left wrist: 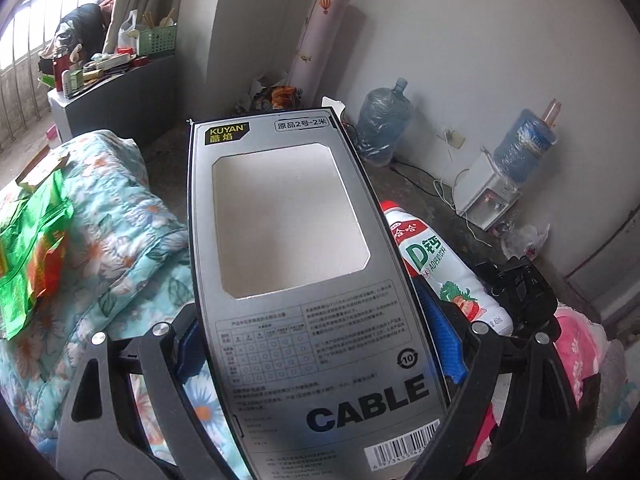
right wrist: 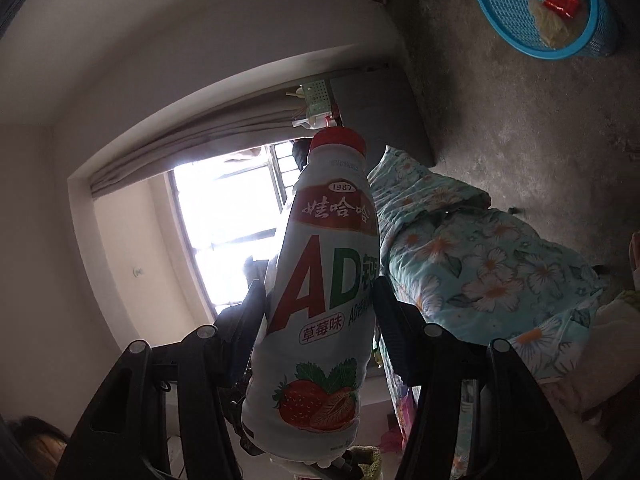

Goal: Collect trash

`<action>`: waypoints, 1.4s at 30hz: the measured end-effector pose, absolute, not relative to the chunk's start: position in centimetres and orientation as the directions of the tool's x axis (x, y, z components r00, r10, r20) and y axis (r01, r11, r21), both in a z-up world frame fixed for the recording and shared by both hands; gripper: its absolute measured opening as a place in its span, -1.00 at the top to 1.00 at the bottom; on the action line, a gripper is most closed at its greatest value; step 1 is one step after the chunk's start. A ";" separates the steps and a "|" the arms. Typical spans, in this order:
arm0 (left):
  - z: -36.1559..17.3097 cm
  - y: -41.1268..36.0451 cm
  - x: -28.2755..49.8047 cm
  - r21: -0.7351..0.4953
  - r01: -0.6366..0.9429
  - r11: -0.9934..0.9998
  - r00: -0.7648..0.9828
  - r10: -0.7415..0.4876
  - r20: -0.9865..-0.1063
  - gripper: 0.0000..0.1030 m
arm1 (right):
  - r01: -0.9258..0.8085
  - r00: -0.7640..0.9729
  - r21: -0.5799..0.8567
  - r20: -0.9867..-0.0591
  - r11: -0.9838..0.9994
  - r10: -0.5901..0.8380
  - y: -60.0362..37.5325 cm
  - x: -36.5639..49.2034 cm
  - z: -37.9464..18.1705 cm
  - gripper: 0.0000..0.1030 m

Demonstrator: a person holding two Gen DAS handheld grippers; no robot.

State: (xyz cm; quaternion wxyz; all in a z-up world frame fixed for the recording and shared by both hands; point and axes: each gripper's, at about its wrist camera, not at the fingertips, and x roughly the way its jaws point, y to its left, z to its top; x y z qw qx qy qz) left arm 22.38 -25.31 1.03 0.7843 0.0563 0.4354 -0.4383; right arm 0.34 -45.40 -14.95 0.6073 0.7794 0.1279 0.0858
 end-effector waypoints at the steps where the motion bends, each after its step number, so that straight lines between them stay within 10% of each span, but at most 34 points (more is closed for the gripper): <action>1: 0.5 -27.2 22.9 -0.296 0.755 0.586 0.205 -0.639 -0.742 -0.64 | 0.108 0.960 0.966 -0.040 -0.234 0.278 -46.5 0.0 -15.5 -0.05; 17: -13.6 -54.3 32.0 -0.466 0.711 0.527 -0.130 -0.553 -0.823 -0.68 | 0.346 0.910 0.819 -0.411 -0.459 -0.048 -63.4 0.7 -33.3 -0.30; 33: -5.6 -42.5 30.5 -0.544 0.675 0.498 -0.053 -0.703 -0.709 -0.68 | 0.441 0.891 0.875 -0.453 -0.199 -0.015 -55.6 -3.8 -26.2 -0.30; 42: 1.2 -28.5 29.5 -0.466 0.684 0.562 0.121 -0.716 -0.687 -0.68 | 0.597 0.730 0.775 -0.632 0.209 0.259 -50.2 6.9 -25.4 -0.33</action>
